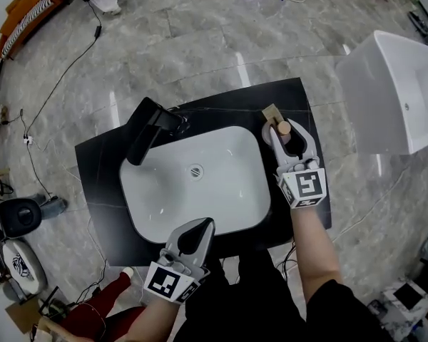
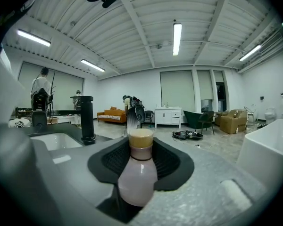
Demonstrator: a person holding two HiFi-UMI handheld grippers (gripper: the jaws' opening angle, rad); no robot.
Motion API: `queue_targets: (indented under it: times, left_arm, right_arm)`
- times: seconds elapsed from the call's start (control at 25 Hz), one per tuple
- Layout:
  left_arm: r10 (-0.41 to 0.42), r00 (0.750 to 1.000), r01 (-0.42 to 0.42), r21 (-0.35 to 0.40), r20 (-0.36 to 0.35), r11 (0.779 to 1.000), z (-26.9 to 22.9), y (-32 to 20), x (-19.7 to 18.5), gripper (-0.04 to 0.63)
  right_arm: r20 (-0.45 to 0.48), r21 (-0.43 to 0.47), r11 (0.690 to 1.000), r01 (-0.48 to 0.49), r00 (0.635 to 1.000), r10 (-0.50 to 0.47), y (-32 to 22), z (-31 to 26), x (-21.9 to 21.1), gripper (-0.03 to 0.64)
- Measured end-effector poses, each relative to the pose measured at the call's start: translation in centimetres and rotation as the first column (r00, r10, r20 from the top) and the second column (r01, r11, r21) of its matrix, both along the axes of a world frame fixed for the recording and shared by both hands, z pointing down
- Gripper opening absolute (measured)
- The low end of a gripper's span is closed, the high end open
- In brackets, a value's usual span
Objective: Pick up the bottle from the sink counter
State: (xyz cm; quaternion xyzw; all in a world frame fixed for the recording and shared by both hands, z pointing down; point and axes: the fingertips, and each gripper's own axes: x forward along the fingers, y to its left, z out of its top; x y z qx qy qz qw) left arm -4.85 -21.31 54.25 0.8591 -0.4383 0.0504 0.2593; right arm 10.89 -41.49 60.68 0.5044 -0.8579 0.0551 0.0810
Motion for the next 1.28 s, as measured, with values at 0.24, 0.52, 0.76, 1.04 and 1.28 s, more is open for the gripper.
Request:
queue_targets:
  times: [0.24, 0.52, 0.76, 1.04, 1.28]
  left_arm:
    - [-0.062, 0.998, 0.062, 0.003, 0.005, 0.998, -0.8, 0.5, -0.2, 0.003]
    - [-0.127, 0.992, 0.127, 0.020, 0.012, 0.992, -1.8, 1.4, -1.0, 0.003]
    - [-0.143, 0.989, 0.142, 0.030, 0.027, 0.989, -3.0, 2.6, -2.0, 0.003]
    - [-0.111, 0.993, 0.108, 0.076, 0.026, 0.991, -5.0, 4.2, -3.7, 0.003]
    - [-0.068, 0.997, 0.065, 0.098, 0.026, 0.993, -6.2, 6.0, -4.7, 0.003]
  right_arm:
    - [-0.001, -0.048, 0.998, 0.036, 0.999, -0.036, 0.4, 0.1, 0.5, 0.138]
    - [0.016, -0.051, 0.996, 0.068, 0.998, -0.067, 1.0, -1.4, 0.8, 0.138]
    - [0.014, -0.037, 0.995, 0.092, 0.996, -0.091, 2.3, -3.5, 0.2, 0.138]
    - [0.032, -0.039, 0.995, 0.088, 0.996, -0.087, 5.6, -6.2, -0.9, 0.138]
    - [0.038, -0.031, 0.997, 0.071, 0.997, -0.070, 9.4, -8.8, -1.7, 0.138]
